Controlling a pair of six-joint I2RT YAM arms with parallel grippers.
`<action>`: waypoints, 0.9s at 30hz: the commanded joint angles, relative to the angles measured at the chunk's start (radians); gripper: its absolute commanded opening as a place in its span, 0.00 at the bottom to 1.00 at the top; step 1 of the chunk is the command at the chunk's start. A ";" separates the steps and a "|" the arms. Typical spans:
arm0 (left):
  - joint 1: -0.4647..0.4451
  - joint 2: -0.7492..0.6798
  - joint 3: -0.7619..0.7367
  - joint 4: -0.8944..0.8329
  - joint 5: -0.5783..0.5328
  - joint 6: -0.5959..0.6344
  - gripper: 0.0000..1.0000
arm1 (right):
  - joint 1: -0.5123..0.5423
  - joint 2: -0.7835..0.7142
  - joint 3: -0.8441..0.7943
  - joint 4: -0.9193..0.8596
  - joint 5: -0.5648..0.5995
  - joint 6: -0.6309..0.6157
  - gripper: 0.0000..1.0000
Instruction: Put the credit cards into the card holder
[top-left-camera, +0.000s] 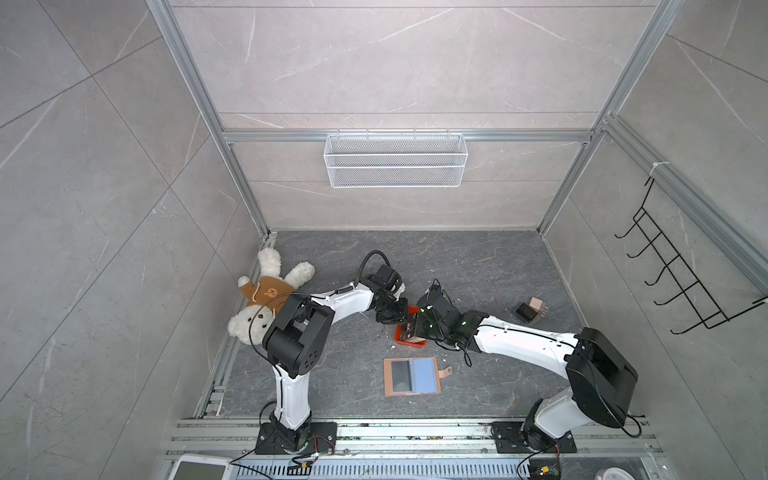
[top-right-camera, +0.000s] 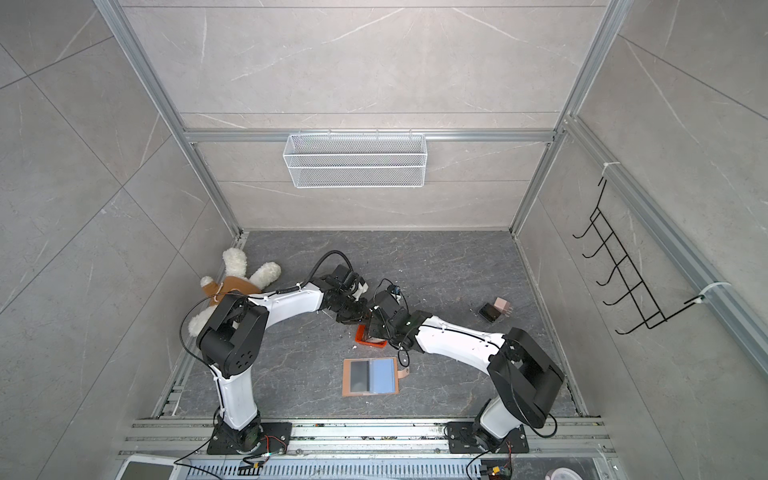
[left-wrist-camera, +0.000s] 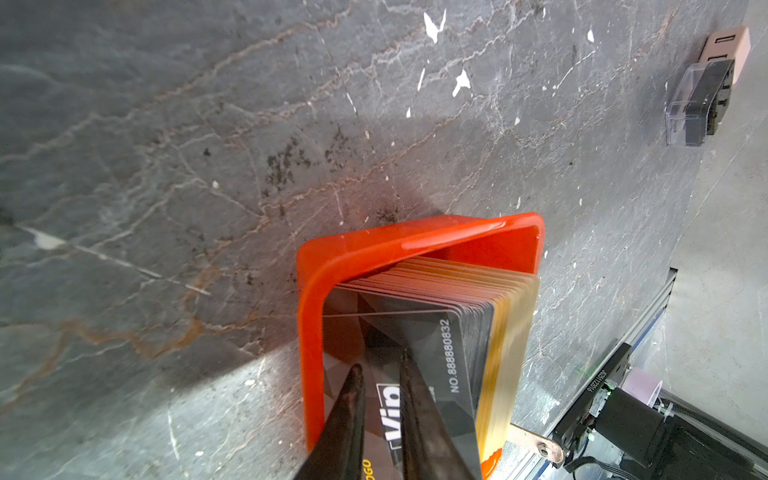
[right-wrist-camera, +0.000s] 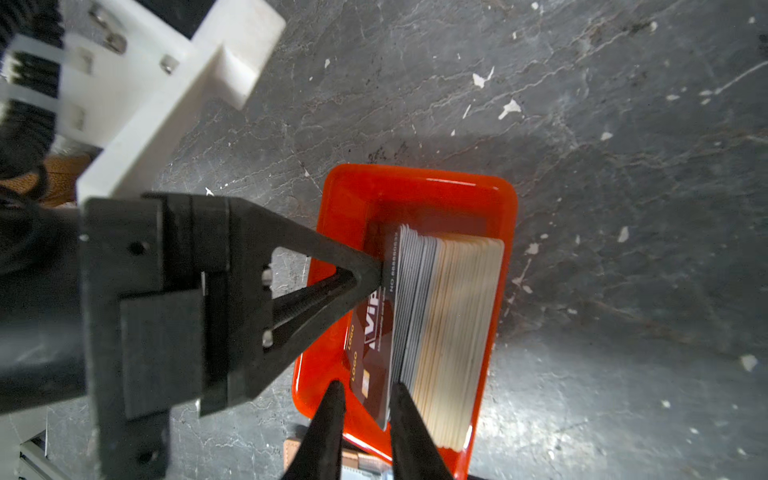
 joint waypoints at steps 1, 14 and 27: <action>-0.008 0.027 0.020 -0.024 -0.003 -0.003 0.20 | 0.006 0.019 -0.010 -0.001 0.006 0.017 0.23; -0.012 0.027 0.025 -0.029 -0.007 -0.001 0.20 | 0.007 0.039 -0.023 0.012 0.008 0.024 0.23; -0.017 0.031 0.025 -0.028 -0.008 0.001 0.20 | 0.006 0.083 -0.027 0.041 -0.007 0.033 0.19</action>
